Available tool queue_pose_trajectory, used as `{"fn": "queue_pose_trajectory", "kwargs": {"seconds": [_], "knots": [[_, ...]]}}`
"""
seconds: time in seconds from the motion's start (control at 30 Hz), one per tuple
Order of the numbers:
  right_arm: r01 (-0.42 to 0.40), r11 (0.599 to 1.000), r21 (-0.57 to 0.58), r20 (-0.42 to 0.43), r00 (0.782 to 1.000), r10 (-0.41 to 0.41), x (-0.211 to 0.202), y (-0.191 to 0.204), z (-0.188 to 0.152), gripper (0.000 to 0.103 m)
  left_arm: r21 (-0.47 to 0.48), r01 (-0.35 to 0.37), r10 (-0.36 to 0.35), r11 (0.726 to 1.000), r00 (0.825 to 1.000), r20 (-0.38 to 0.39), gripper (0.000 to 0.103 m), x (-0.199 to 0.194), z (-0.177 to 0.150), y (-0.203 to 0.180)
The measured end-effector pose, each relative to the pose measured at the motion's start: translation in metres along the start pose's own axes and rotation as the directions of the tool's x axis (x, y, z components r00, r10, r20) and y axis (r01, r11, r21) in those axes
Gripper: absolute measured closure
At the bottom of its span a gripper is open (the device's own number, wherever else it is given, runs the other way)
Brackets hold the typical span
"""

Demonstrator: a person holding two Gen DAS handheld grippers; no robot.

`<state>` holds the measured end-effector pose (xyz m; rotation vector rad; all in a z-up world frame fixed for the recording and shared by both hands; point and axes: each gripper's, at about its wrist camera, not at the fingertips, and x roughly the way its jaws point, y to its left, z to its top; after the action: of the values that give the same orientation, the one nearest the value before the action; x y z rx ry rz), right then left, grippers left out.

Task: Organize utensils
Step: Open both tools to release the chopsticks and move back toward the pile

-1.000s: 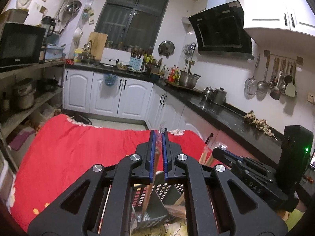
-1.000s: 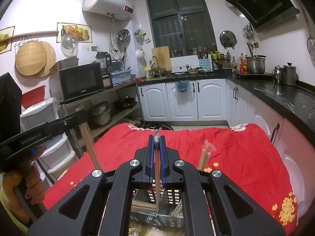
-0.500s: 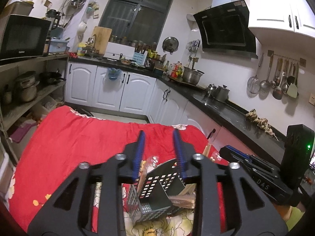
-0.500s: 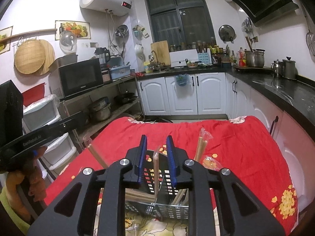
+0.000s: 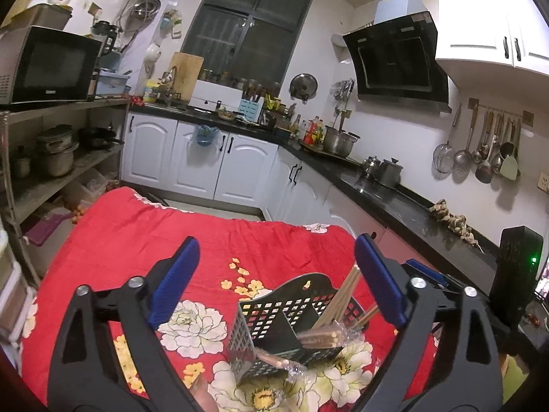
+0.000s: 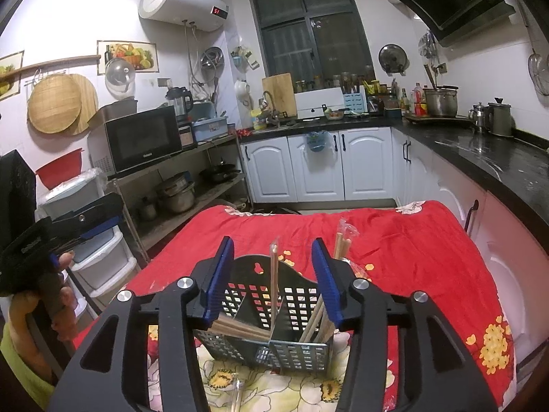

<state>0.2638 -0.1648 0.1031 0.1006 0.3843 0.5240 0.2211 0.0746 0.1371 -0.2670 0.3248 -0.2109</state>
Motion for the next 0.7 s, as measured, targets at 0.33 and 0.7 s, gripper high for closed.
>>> {"fn": "queue_pose_trajectory", "kwargs": {"seconds": [0.33,0.7], "knots": [[-0.006,1.0,-0.004,-0.004,1.0,0.006,-0.009,0.0,-0.003,0.049,-0.006,0.002,-0.002,1.0,1.0,0.005,0.011,-0.013,-0.005,0.001],[-0.013,1.0,-0.009,-0.021,1.0,0.013,-0.037,0.003,-0.017,0.046,-0.021,0.008,-0.008,1.0,1.0,-0.009,0.011,-0.031,-0.023,0.001]]}}
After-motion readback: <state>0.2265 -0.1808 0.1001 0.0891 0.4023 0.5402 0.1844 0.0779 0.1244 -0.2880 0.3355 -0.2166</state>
